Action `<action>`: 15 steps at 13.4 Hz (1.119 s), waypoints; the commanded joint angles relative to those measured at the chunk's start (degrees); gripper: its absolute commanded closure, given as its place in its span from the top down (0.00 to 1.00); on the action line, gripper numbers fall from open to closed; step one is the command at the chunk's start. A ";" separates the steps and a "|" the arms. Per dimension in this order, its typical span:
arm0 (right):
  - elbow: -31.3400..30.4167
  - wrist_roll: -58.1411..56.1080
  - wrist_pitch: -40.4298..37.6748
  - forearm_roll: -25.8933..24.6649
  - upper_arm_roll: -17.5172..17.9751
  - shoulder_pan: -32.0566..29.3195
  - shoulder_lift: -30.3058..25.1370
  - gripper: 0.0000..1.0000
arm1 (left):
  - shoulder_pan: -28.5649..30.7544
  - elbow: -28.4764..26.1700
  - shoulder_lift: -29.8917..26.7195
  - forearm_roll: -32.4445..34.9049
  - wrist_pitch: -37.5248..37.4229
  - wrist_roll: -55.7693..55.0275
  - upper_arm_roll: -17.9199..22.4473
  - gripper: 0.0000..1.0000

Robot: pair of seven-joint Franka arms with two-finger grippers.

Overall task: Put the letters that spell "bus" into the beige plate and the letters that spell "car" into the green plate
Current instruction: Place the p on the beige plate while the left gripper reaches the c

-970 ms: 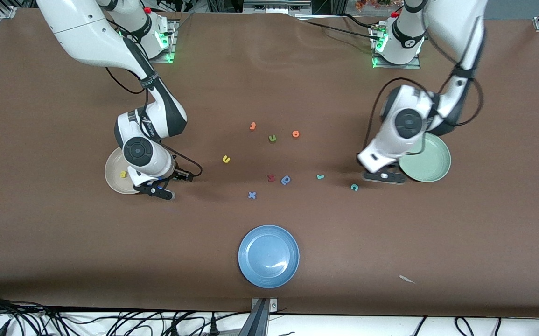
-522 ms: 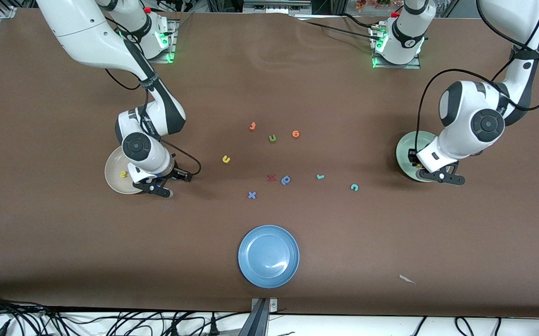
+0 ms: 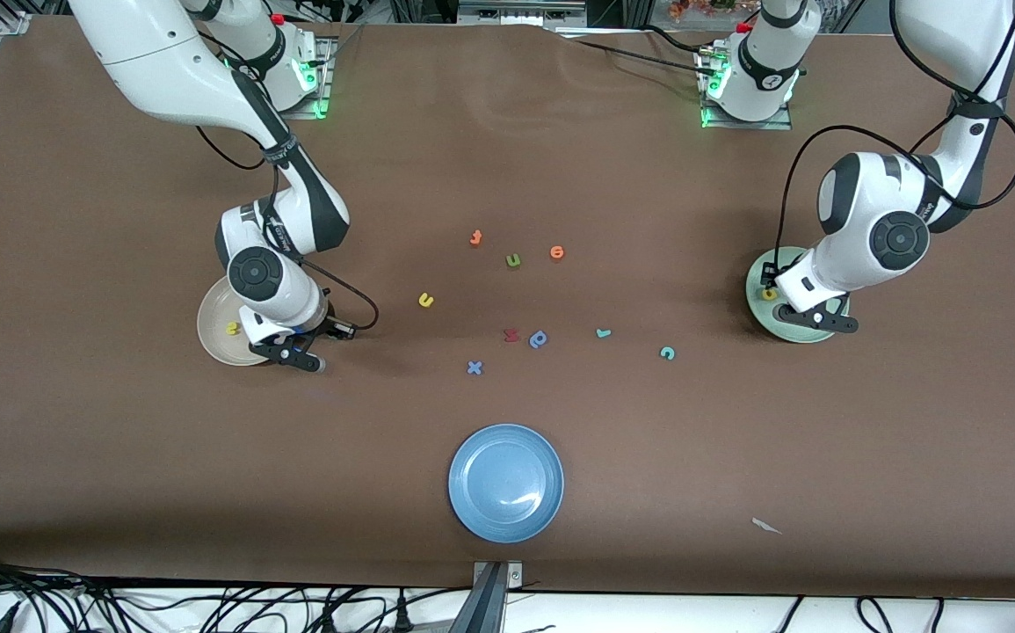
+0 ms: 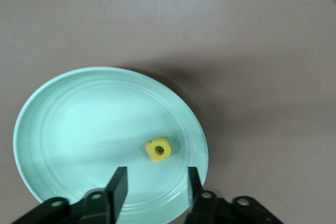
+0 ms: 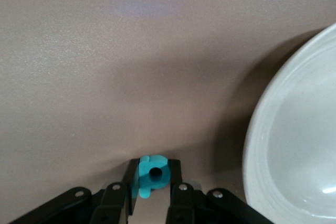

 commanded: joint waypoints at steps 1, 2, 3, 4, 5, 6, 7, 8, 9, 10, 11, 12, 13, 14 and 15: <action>-0.83 0.04 -0.33 0.54 0.11 -0.17 -1.82 0.10 | -0.01 2.40 -0.32 0.73 -0.36 0.72 -0.43 0.62; 0.39 0.13 -2.33 0.54 0.29 -0.08 -2.34 0.10 | -0.62 4.33 0.64 0.03 0.08 0.63 -1.21 0.65; 2.41 0.22 -5.23 0.54 0.38 -0.08 -2.61 0.10 | -0.89 7.31 2.21 -2.41 0.17 0.28 -3.66 0.65; 5.12 0.83 -8.82 0.45 0.47 0.10 -2.79 0.10 | -1.76 9.68 3.10 -4.35 0.17 -0.15 -5.16 0.65; 8.02 0.75 -13.30 0.36 0.55 0.27 -2.96 0.10 | -2.90 11.27 4.33 -4.81 0.17 -1.29 -5.26 0.65; 10.40 0.14 -17.95 0.10 0.38 0.19 -3.23 0.10 | -3.61 13.81 6.25 -4.90 0.34 -3.13 -5.26 0.65; 11.56 -1.17 -21.39 -0.34 0.03 0.10 -3.58 0.10 | -5.00 16.10 8.62 -6.81 0.43 -4.28 -5.26 0.69; 11.57 -4.32 -23.34 -0.43 -1.28 -0.16 -4.28 0.10 | -6.59 17.26 11.08 -11.53 1.65 -4.72 -5.26 0.73; 11.31 -8.00 -24.49 -0.34 -3.55 -0.17 -4.72 0.10 | -7.38 17.09 12.32 -13.75 5.49 -4.64 -5.18 0.74; 10.96 -11.78 -26.24 -0.26 -5.23 -0.17 -4.81 0.10 | -8.44 17.00 13.21 -13.69 8.58 -4.64 -5.17 0.74; 10.08 -14.60 -26.78 0.01 -6.90 -0.25 -4.81 0.10 | -8.53 16.83 13.39 -13.60 8.95 -4.55 -5.17 0.74; 8.77 -16.81 -26.53 -0.08 -8.22 -0.25 -4.72 0.10 | -8.62 16.91 13.91 -13.43 9.39 -4.38 -5.09 0.74; 7.80 -19.96 -26.35 -0.08 -9.54 -0.25 -4.37 0.10 | -8.62 17.09 15.31 -11.60 9.57 -3.86 -4.65 0.73; 6.92 -24.52 -26.17 0.18 -11.38 -0.25 -4.02 0.10 | -9.14 17.18 16.19 -9.58 11.49 -4.37 -4.30 0.73; 6.30 -26.83 -25.56 0.44 -12.36 -0.86 -3.41 0.10 | -10.11 17.18 16.55 -9.56 12.99 -4.81 -4.30 0.73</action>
